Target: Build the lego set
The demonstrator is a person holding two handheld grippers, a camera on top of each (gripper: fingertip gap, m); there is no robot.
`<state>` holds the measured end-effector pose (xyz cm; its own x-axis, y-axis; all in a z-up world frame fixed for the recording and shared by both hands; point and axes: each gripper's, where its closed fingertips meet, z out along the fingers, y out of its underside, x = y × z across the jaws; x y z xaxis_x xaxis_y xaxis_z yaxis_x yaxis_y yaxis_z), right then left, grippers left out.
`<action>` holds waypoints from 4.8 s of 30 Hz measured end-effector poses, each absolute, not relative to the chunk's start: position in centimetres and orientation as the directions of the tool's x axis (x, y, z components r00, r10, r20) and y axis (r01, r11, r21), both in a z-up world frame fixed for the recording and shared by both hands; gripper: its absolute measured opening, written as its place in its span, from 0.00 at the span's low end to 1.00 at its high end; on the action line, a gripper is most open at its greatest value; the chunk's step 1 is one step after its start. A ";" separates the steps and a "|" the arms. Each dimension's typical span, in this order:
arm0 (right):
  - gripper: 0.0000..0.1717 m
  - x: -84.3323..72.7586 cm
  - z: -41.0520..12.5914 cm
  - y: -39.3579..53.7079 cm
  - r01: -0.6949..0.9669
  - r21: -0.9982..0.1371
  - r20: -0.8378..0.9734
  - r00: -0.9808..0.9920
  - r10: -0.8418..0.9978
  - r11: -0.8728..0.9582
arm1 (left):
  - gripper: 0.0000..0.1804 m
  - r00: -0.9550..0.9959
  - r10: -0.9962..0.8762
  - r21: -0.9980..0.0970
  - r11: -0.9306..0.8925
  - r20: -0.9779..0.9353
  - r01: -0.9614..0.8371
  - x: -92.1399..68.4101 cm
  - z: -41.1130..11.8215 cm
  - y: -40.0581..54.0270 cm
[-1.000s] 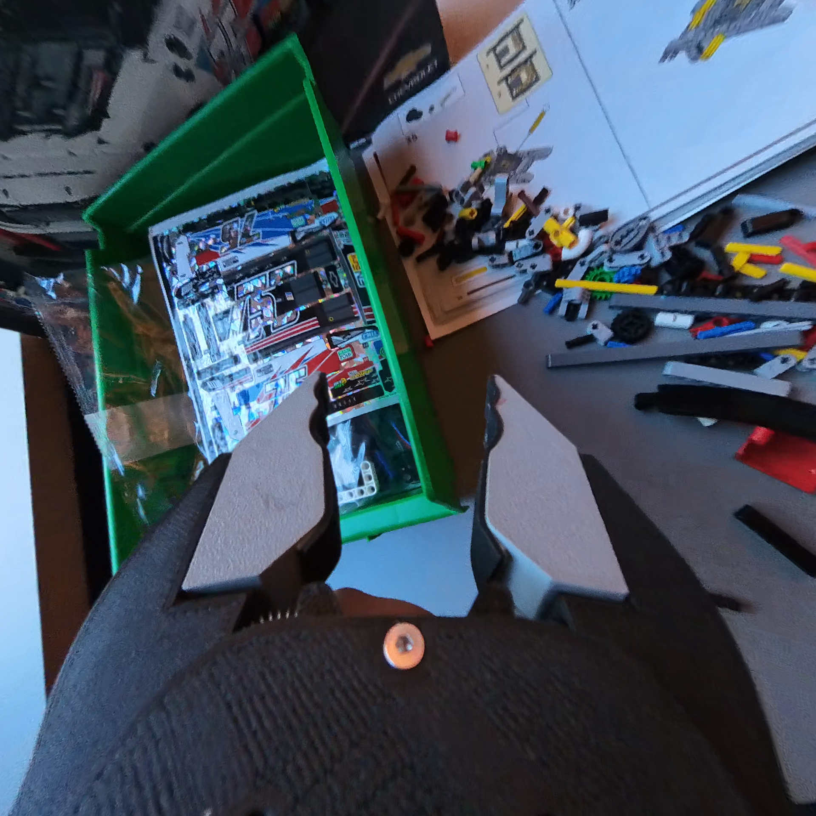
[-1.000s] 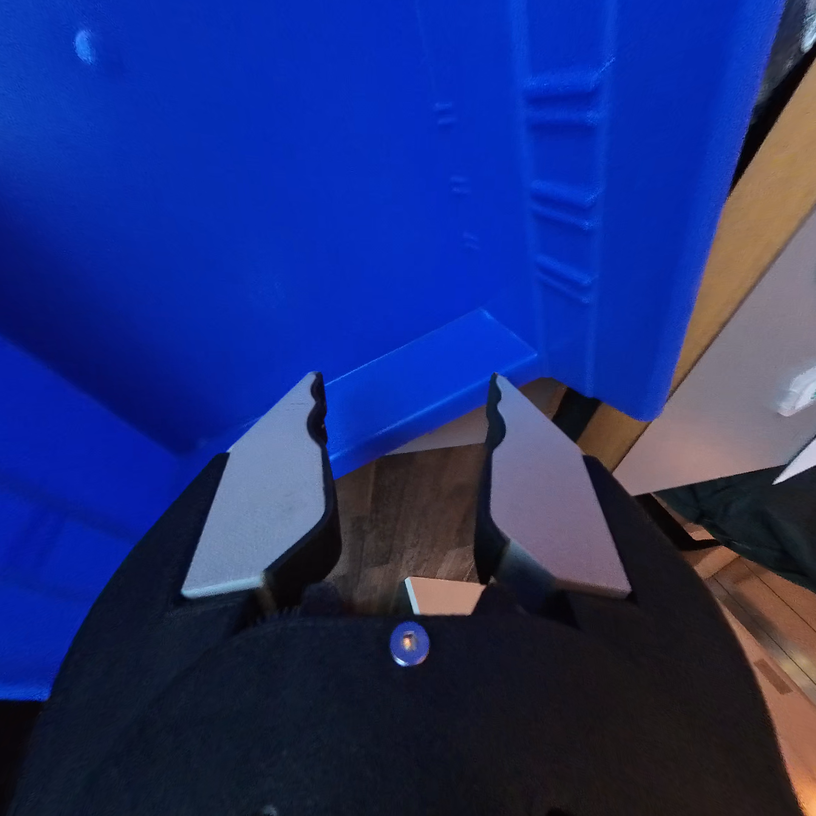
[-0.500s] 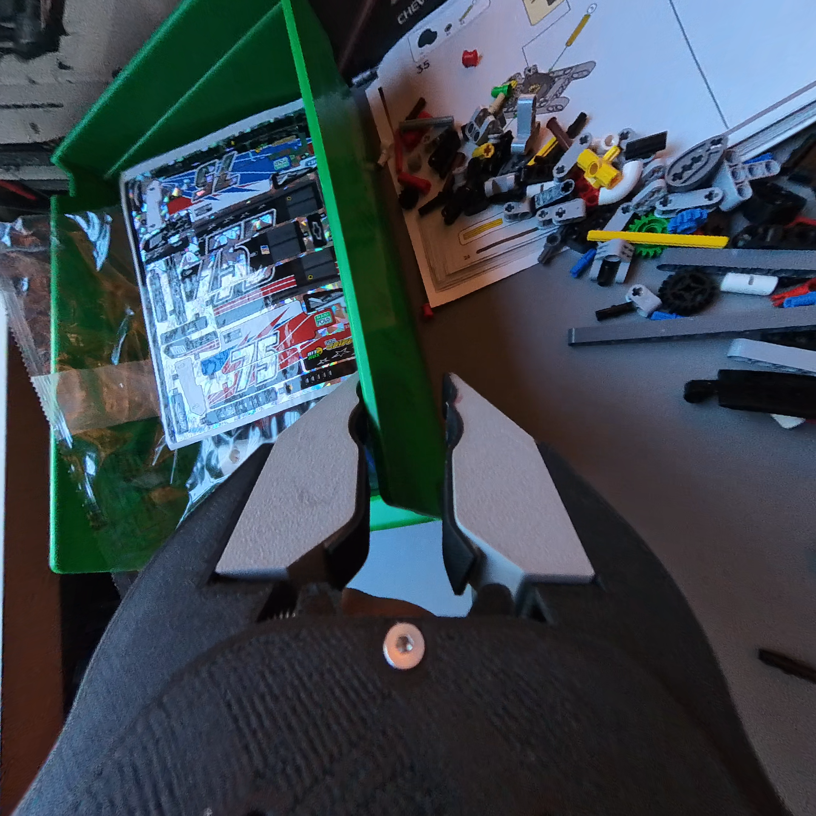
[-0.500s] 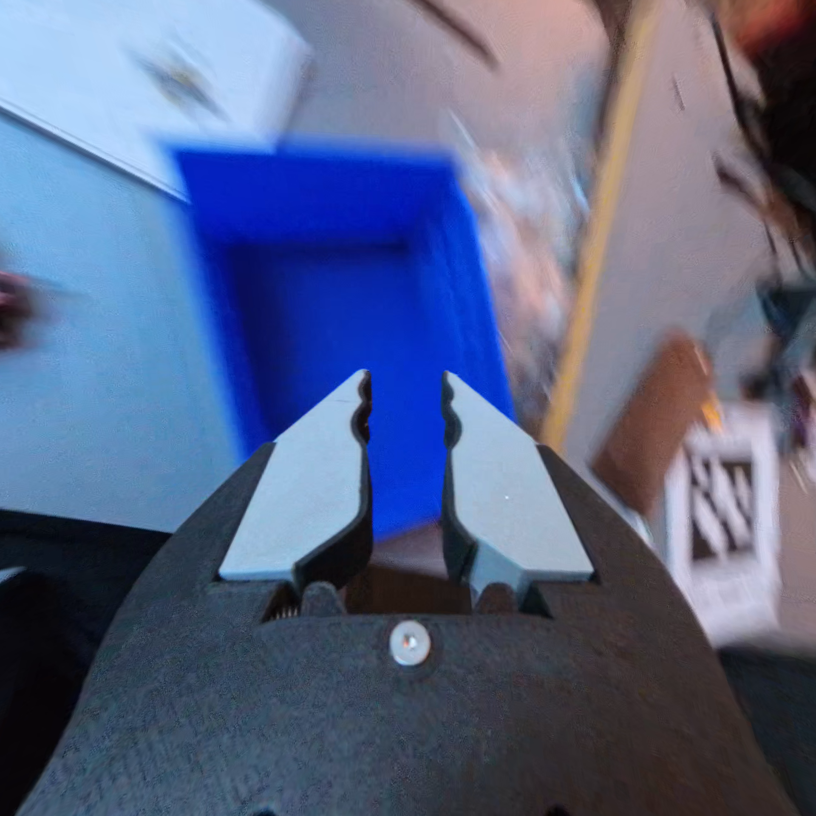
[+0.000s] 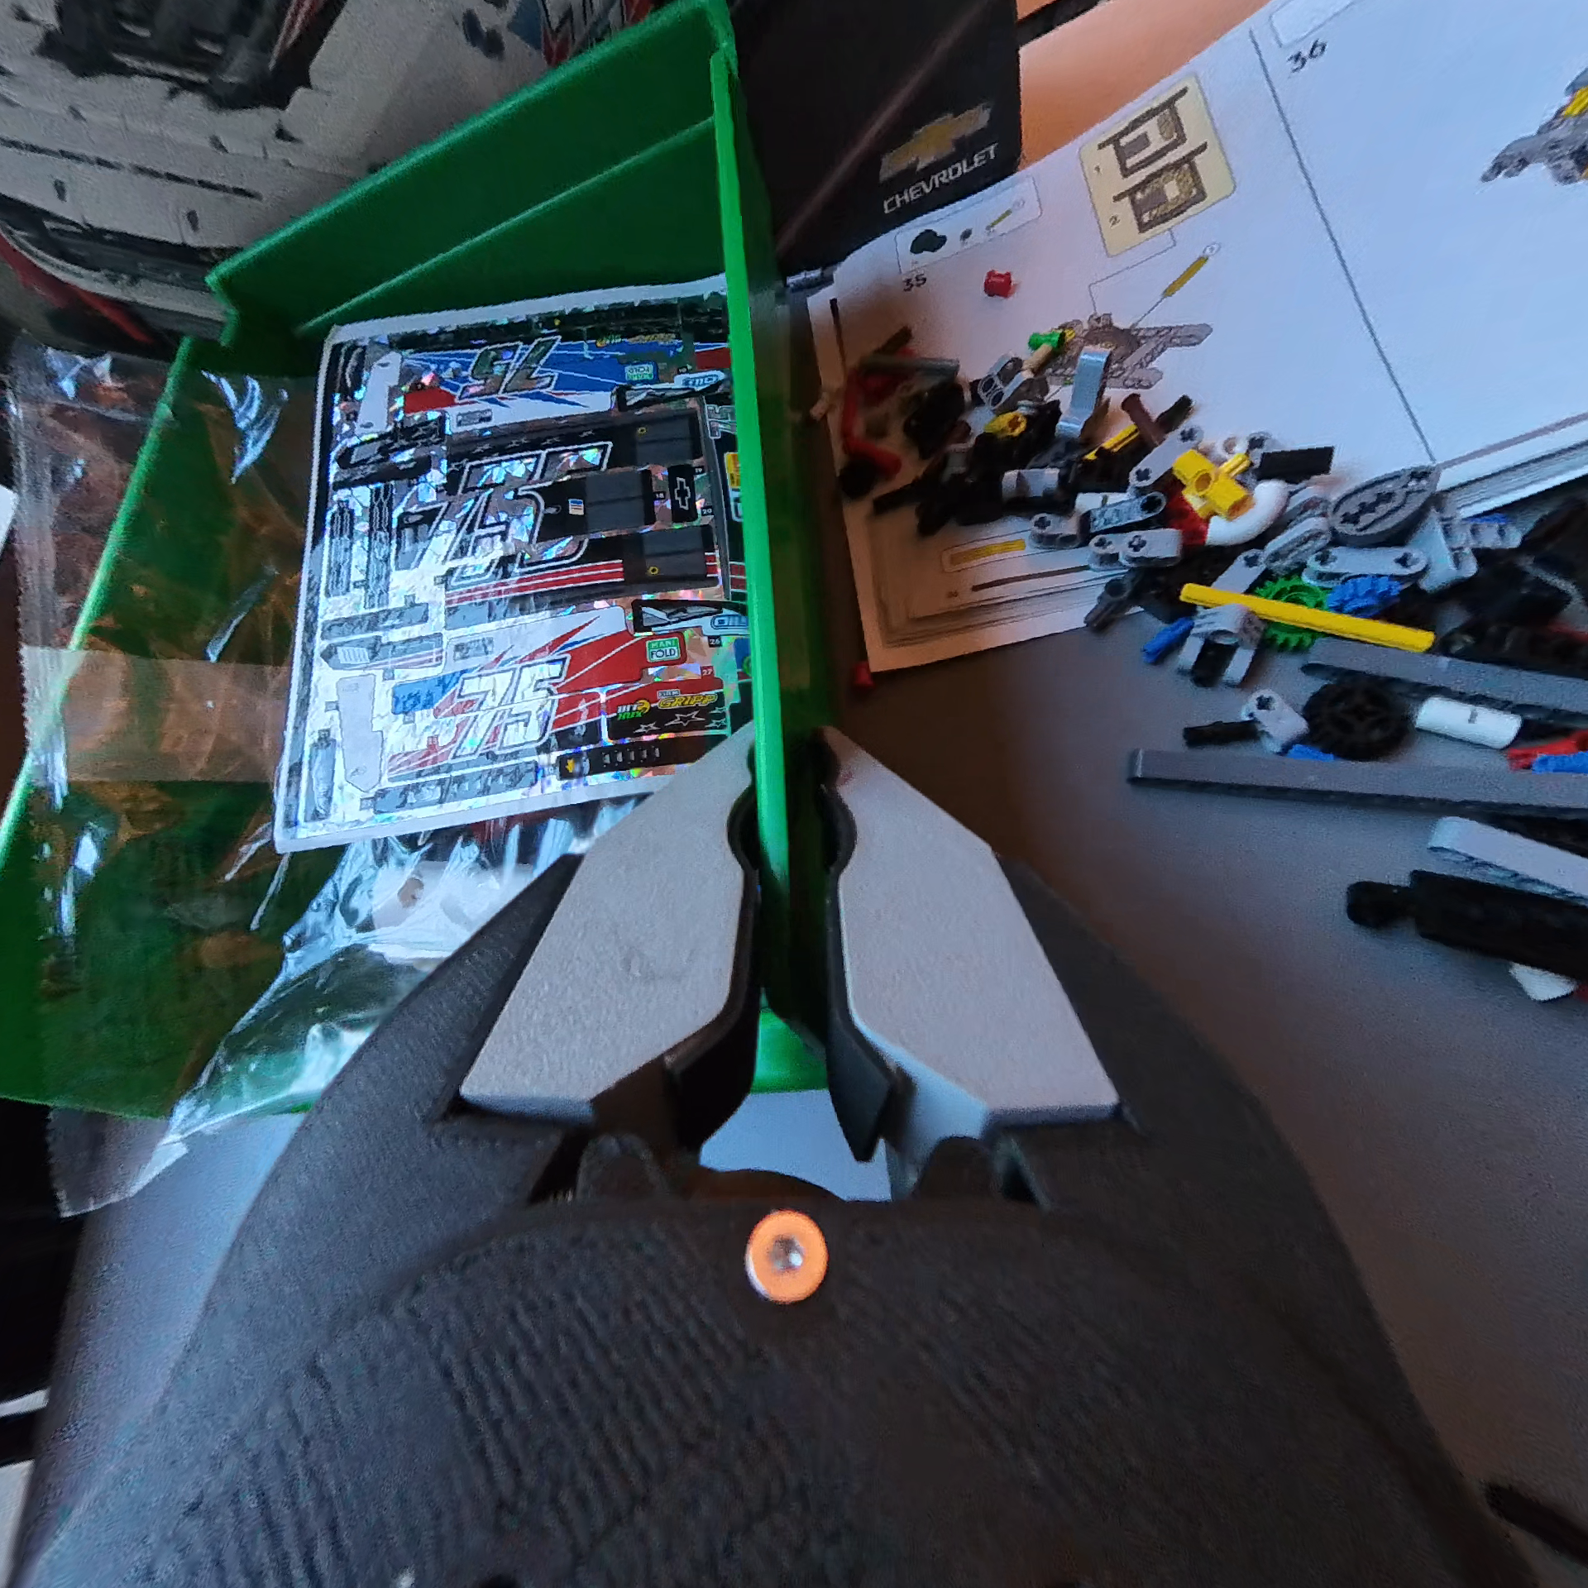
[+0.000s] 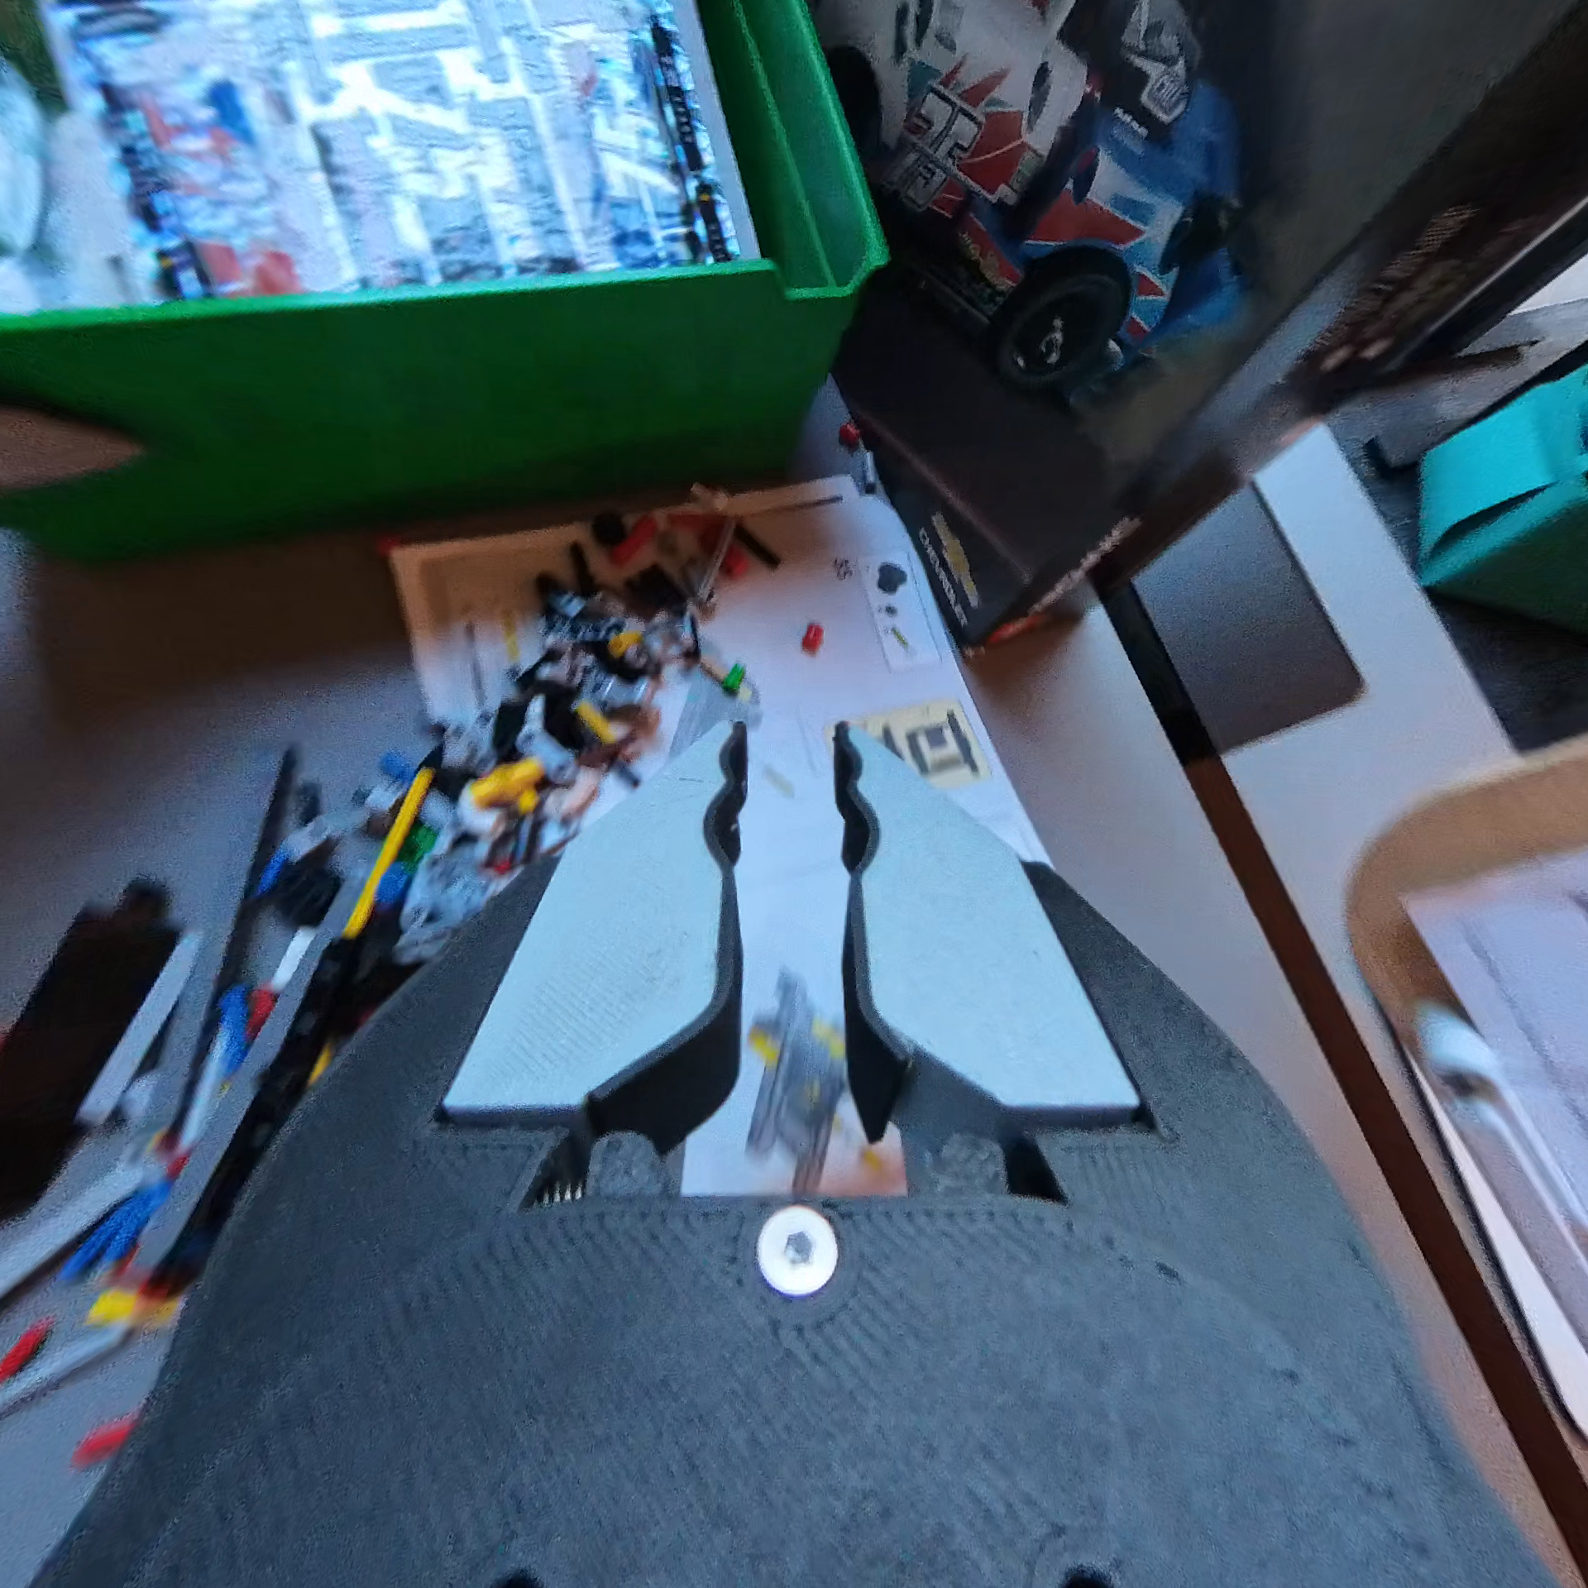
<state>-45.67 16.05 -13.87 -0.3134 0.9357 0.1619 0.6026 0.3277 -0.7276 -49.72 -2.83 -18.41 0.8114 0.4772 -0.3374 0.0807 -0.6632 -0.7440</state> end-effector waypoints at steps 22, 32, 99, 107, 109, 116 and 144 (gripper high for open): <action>0.06 -60.8 -22.7 13.5 0.657 -0.633 0.204 -0.368 0.907 0.409 | 0.02 0.817 0.502 -0.796 -0.598 -0.284 0.091 -51.4 -18.2 -6.5; 0.02 -63.5 -24.7 14.3 0.673 -0.610 0.269 -0.320 0.909 0.418 | 0.02 0.822 0.492 -0.843 -0.537 -0.286 0.027 -51.5 -18.1 -6.4; 0.01 -63.5 -24.5 15.6 0.727 -0.651 -0.044 -0.322 0.946 0.217 | 0.02 0.816 0.517 -0.922 -0.383 -0.259 -0.050 -51.9 -16.8 -6.3; 0.01 -62.2 -24.4 11.9 0.731 -0.619 -0.090 -0.431 0.898 0.289 | 0.02 0.815 0.518 -0.923 -0.382 -0.260 -0.051 -51.9 -16.8 -6.3; 0.01 -62.7 -23.9 11.6 0.706 -0.626 -0.024 -0.441 0.897 0.331 | 0.02 0.815 0.518 -0.923 -0.382 -0.261 -0.052 -51.9 -16.8 -6.3; 0.01 -56.4 -24.1 4.3 0.712 -0.554 -0.222 -0.626 0.748 0.432 | 0.02 0.815 0.518 -0.923 -0.381 -0.260 -0.052 -51.9 -16.8 -6.3; 0.00 -53.0 -22.0 8.8 0.740 -0.637 -0.165 -0.405 0.899 0.217 | 0.02 0.818 0.517 -0.928 -0.368 -0.254 -0.055 -51.9 -16.7 -6.3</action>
<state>-52.98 8.77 -22.02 -0.4055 0.8991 -0.1650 0.7399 0.2168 -0.6369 -51.89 -6.33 -16.73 0.8176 0.5168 -0.2538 -0.0554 -0.3683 -0.9281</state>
